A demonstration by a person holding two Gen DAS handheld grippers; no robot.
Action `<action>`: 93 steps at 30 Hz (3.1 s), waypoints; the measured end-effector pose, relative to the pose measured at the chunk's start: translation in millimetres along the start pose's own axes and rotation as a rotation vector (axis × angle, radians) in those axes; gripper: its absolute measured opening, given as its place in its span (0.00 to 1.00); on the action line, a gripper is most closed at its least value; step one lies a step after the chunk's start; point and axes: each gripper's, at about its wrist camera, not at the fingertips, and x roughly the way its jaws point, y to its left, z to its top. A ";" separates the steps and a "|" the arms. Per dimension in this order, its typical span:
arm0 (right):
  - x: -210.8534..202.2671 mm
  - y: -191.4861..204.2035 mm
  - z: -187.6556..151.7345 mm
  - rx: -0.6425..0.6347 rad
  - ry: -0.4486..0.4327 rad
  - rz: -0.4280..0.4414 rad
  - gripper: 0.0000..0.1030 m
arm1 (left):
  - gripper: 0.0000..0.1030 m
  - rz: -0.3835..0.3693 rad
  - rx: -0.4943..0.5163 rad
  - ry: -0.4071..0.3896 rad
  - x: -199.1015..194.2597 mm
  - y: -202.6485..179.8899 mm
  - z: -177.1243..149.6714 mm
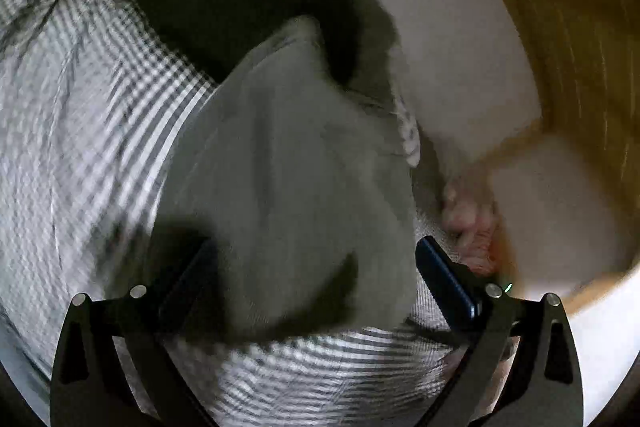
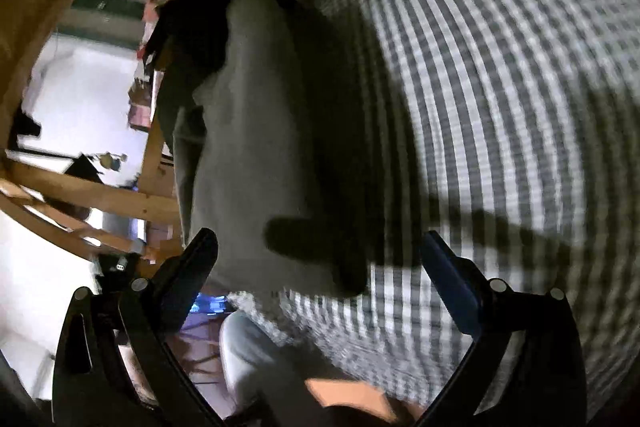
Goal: Fold large clothes
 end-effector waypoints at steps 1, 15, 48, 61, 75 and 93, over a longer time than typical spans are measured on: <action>1.4 -2.7 -8.7 0.022 0.016 0.020 0.97 | 0.95 -0.015 -0.076 -0.016 -2.3 12.5 -10.2; 63.8 -21.8 -25.4 0.371 -0.127 0.328 0.97 | 0.95 -0.135 -0.410 -0.287 -16.1 35.7 -70.3; 75.6 -27.9 -23.4 0.395 -0.132 0.336 0.88 | 0.95 -0.163 -0.625 -0.108 63.2 55.9 -58.2; 61.6 -5.9 -32.4 0.351 -0.172 0.341 0.90 | 0.94 -0.152 -0.552 -0.031 62.1 46.9 -52.1; 31.8 -15.8 -29.4 0.373 -0.304 0.394 0.54 | 0.58 -0.180 -0.408 0.023 76.1 7.4 -61.1; -123.4 27.2 4.2 0.144 -0.493 0.433 0.53 | 0.52 -0.342 -0.103 0.044 72.0 -154.3 -54.4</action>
